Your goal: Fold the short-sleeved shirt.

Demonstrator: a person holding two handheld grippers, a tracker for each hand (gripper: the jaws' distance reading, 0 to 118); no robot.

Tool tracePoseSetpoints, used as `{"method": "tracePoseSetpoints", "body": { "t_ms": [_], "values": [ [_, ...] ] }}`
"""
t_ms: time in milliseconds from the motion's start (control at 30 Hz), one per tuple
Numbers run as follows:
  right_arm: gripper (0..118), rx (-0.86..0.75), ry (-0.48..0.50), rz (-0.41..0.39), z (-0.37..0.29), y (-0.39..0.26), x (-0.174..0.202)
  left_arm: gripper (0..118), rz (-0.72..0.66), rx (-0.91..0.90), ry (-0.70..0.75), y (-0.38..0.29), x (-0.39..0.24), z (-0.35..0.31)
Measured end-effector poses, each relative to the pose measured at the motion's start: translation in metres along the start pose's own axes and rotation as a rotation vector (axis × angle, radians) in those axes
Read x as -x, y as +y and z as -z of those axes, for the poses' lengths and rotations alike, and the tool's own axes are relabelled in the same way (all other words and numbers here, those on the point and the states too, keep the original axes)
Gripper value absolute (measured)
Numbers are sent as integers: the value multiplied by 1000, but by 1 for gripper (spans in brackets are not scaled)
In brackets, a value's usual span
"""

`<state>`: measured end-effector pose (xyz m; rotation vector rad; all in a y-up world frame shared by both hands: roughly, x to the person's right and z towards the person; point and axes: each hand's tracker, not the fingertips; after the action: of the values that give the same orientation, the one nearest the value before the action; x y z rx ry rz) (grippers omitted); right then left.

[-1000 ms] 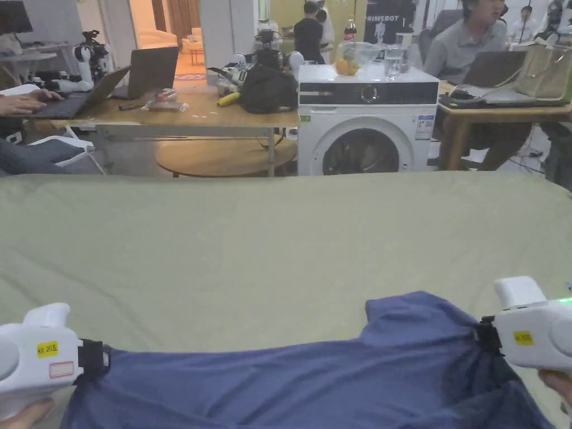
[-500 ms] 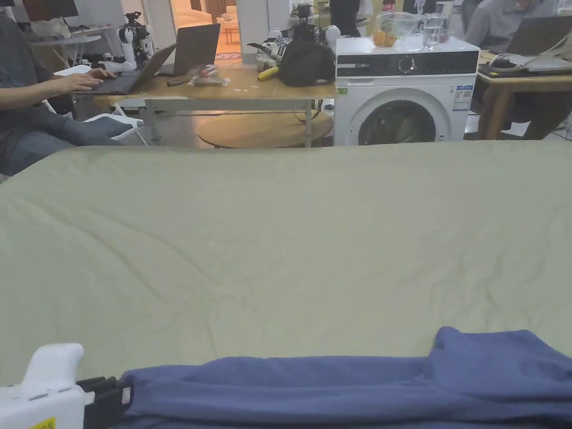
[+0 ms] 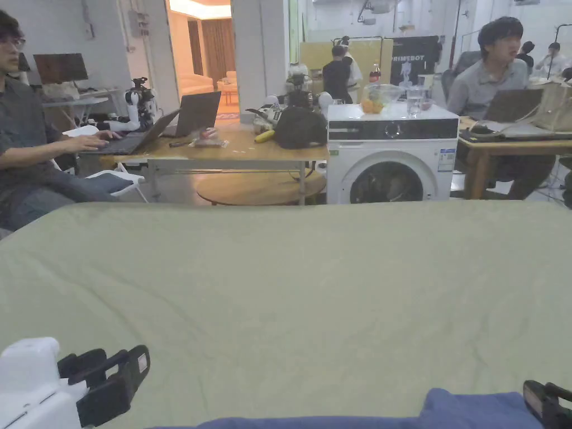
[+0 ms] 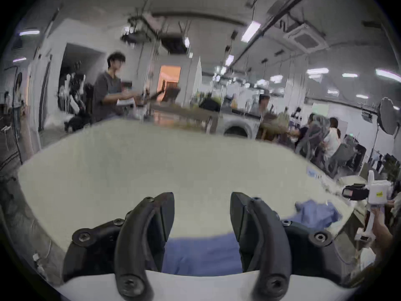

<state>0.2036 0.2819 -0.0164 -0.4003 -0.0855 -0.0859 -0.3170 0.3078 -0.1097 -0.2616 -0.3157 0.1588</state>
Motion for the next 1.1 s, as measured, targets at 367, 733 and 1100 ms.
{"method": "tracePoseSetpoints", "body": {
  "t_ms": [367, 733, 1100],
  "values": [
    [0, -22, 147, -36, 46, 4, 76, 0, 101, -37, -101, 12, -61, 10],
    [0, 32, 183, -15, 37, -18, 62, 103, -455, 350, -62, -52, 101, 24],
    [0, 80, 169, 18, 20, -26, 46, 56, -871, 418, -173, -143, 108, 75]
  ]
}}
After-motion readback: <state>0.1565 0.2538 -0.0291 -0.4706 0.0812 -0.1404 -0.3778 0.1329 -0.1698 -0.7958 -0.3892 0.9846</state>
